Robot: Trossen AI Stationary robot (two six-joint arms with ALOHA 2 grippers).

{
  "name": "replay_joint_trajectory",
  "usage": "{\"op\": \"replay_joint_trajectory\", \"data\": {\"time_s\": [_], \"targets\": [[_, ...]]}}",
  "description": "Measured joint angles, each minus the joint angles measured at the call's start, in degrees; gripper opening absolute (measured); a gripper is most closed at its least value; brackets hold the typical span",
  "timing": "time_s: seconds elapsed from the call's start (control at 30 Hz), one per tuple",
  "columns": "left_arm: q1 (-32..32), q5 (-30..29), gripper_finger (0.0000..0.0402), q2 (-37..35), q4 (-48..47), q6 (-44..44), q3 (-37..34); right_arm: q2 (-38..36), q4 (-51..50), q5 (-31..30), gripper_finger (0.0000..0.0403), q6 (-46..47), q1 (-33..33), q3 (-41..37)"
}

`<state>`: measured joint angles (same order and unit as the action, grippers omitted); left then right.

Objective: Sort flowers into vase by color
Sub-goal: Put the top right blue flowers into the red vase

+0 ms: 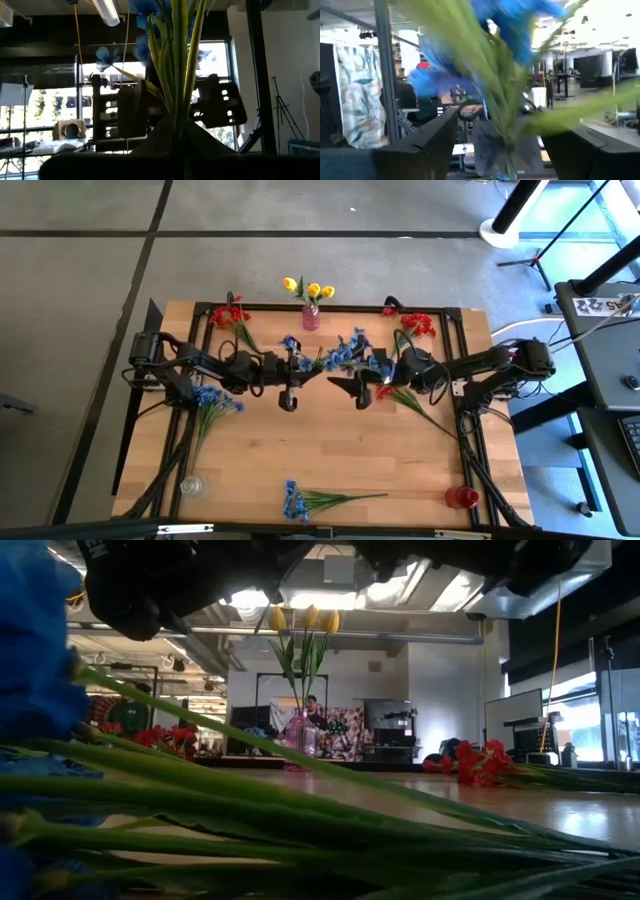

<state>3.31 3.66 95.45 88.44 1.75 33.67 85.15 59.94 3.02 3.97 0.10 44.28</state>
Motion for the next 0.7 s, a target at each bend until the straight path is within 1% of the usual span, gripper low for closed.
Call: {"op": "replay_joint_trajectory", "data": {"time_s": [0.1, 0.2, 0.3, 0.43, 0.57, 0.6, 0.63, 0.7], "targets": [[-0.1, 0.0, 0.0008, 0.0, -0.1, 0.0, 0.0, 1.5, -0.6, 1.7, 0.0263, -0.1, -0.1, 2.6], [-0.1, 0.0, 0.0008, 0.0, -0.1, 0.0, 0.0, 3.4, -1.7, 1.7, 0.024, 0.0, -0.2, 4.9], [-0.1, 0.2, 0.0008, 0.0, -0.2, 0.0, 0.0, 5.3, -2.1, 1.2, 0.0201, 0.1, -0.1, 6.5], [-0.1, 0.0, 0.0011, 0.0, -0.3, -0.7, 0.0, 6.0, -2.5, -1.0, 0.0126, 0.1, -0.1, 7.5], [-0.1, -0.5, 0.0041, 0.0, -1.8, -1.7, 0.0, 6.0, -3.2, -1.0, 0.0028, 0.1, -0.1, 7.6], [-0.1, -0.5, 0.0053, 0.0, -2.5, -1.9, 0.0, 6.0, -3.3, -0.9, 0.0017, -0.2, -0.1, 7.6], [-0.1, -0.5, 0.0065, 0.0, -3.2, -2.3, 0.0, 6.0, -3.6, -0.9, 0.0014, -0.6, -0.1, 7.6], [-0.1, -0.3, 0.0093, -0.5, -6.3, -3.0, 0.0, 6.0, -4.8, -1.1, 0.002, -0.8, -0.1, 7.6]]}}
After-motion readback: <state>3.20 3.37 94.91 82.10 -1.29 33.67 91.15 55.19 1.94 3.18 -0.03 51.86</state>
